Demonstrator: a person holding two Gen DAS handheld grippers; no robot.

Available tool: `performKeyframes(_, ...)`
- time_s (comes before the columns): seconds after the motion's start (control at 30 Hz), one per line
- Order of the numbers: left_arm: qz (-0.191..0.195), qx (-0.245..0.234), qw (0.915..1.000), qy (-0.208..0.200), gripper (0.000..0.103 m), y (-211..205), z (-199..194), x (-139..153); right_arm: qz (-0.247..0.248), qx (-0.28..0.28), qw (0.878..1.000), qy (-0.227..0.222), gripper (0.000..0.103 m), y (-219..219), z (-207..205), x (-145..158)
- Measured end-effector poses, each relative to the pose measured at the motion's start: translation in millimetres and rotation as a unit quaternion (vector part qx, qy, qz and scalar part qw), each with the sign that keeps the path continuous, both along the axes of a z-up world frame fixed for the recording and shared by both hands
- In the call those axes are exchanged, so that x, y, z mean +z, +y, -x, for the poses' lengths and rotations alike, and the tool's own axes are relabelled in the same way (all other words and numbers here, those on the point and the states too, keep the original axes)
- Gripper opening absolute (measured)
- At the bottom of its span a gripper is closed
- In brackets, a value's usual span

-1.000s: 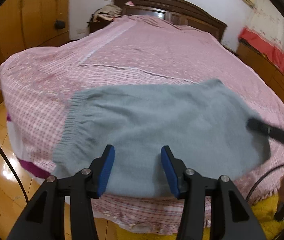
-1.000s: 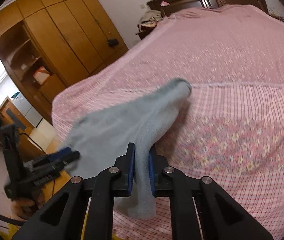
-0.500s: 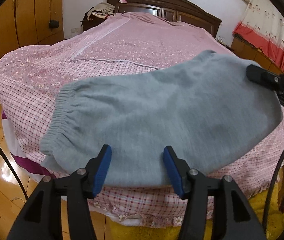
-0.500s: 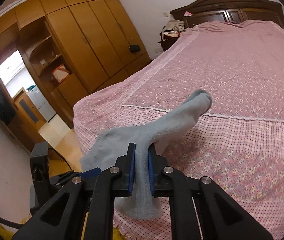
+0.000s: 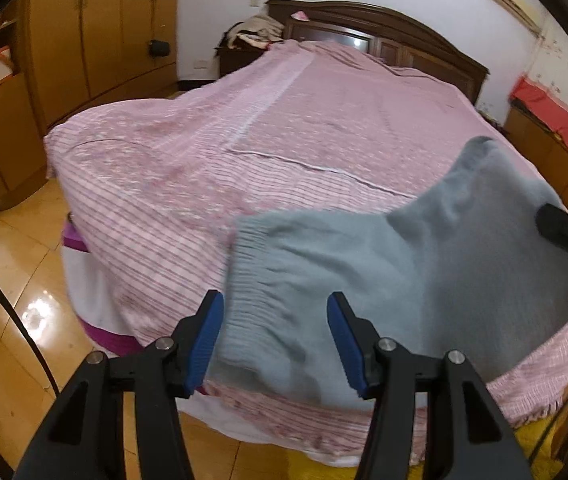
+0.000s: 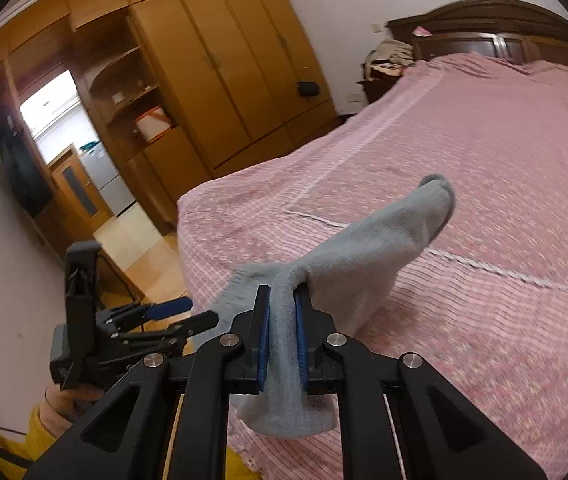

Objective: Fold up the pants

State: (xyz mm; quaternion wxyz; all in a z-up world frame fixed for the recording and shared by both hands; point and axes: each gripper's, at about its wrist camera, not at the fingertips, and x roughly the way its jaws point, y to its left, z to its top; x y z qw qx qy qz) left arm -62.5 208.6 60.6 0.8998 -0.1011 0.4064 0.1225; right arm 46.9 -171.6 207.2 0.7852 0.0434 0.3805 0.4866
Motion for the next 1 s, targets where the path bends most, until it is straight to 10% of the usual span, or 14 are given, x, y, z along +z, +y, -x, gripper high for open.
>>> performKeyframes(0.67,0.021,0.042,0.9988,0.012,0.056,40,8,-17,0.012,0.117,0.991,0.071,0.015,135,18,-46)
performKeyframes(1.0,0.03,0.062,0.9976,-0.006,0.056,53,26,-7,0.007,0.146,0.986,0.082,0.032,106,20,-43)
